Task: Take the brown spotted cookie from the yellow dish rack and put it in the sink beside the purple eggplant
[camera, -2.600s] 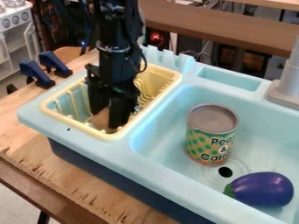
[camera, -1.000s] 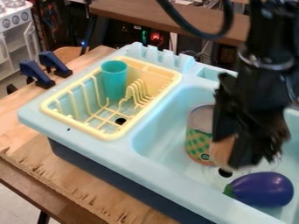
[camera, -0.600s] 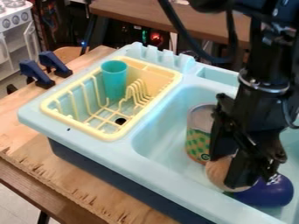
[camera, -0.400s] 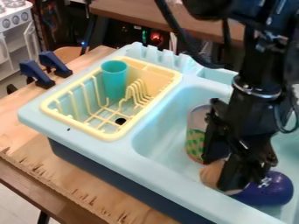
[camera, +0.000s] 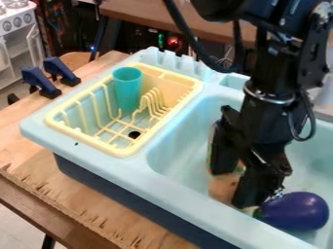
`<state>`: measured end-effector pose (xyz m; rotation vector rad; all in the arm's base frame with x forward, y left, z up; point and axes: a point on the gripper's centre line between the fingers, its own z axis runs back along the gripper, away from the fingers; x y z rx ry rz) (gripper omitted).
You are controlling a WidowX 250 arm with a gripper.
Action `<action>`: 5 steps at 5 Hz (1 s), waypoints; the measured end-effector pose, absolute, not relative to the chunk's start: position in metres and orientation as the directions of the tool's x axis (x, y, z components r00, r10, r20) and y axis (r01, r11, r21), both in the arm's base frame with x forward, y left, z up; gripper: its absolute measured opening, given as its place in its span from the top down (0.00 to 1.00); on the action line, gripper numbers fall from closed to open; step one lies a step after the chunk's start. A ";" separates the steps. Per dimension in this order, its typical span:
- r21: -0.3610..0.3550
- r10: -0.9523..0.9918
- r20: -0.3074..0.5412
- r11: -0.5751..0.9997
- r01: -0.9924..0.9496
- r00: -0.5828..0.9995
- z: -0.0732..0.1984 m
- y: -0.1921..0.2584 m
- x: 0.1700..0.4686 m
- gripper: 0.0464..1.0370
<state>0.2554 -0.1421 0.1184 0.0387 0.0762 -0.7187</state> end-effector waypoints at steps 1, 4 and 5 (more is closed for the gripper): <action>0.025 -0.666 -0.063 0.744 0.668 0.743 0.121 -0.151 0.255 0.03; 0.077 -0.665 0.097 0.747 0.661 0.740 0.177 -0.156 0.266 0.03; 0.104 -0.588 0.159 0.809 0.579 0.793 0.198 -0.145 0.265 0.03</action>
